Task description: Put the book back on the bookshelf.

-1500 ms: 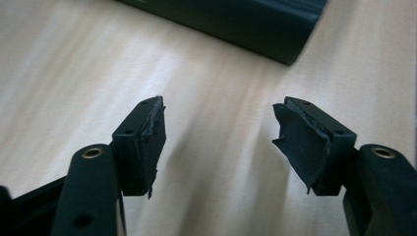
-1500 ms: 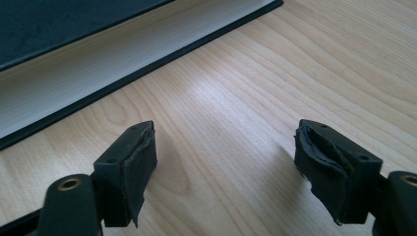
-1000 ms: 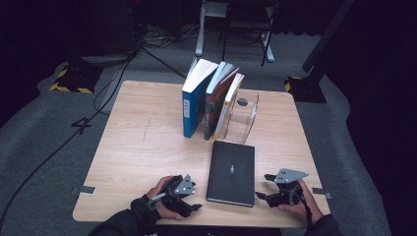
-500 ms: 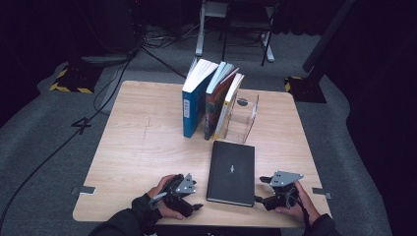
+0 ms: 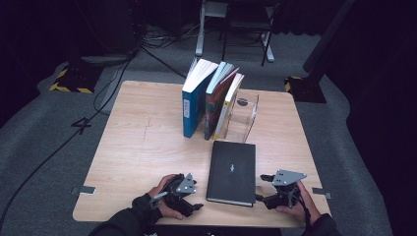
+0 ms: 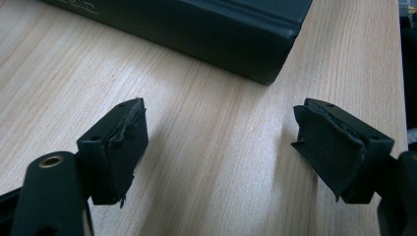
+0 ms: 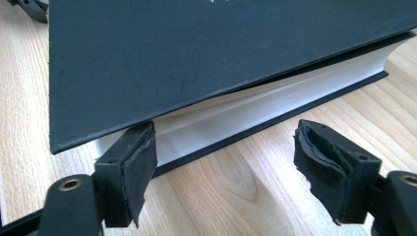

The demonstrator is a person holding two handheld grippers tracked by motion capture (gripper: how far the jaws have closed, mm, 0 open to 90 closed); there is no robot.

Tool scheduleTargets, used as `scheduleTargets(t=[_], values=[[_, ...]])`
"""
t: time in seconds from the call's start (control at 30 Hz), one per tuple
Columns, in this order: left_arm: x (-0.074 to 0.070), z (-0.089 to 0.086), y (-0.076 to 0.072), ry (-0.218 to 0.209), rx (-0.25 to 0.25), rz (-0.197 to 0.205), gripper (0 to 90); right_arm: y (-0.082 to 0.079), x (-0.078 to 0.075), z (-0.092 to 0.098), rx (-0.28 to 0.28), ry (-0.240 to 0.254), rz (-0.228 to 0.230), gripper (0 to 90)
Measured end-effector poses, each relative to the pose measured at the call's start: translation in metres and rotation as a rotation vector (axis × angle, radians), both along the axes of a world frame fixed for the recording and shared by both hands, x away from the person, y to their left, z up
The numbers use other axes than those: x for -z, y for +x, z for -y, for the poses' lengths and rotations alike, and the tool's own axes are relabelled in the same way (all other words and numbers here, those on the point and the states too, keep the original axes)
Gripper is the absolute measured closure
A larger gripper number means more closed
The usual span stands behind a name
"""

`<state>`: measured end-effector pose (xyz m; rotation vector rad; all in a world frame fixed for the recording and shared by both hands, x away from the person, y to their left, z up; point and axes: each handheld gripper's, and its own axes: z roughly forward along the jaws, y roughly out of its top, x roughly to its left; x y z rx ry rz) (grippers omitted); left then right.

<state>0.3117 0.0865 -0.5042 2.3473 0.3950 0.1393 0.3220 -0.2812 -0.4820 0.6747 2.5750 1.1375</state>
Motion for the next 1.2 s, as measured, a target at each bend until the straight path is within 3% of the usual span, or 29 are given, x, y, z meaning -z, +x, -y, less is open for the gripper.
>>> scheduleTargets(t=[0.47, 0.63, 0.83, 1.07, 1.2], values=[[0.0, 0.0, 0.001, 0.001, -0.006, 0.002, 18.7, -0.002, -0.012, -0.002, 0.012, 0.044, 0.036, 24.6], [-0.002, 0.001, 0.001, 0.012, -0.051, -0.019, 19.9, -0.002, -0.019, -0.004, 0.02, 0.069, 0.054, 24.7], [-0.015, 0.002, 0.001, -0.065, -0.06, -0.003, 18.9, -0.001, -0.027, -0.009, 0.015, 0.072, 0.08, 24.8], [-0.029, 0.024, -0.01, -0.108, -0.024, 0.035, 21.0, 0.001, -0.037, -0.017, 0.012, 0.092, 0.103, 25.0], [-0.037, 0.042, -0.014, -0.127, -0.038, 0.048, 21.0, 0.002, -0.041, -0.024, -0.003, 0.088, 0.112, 25.2]])
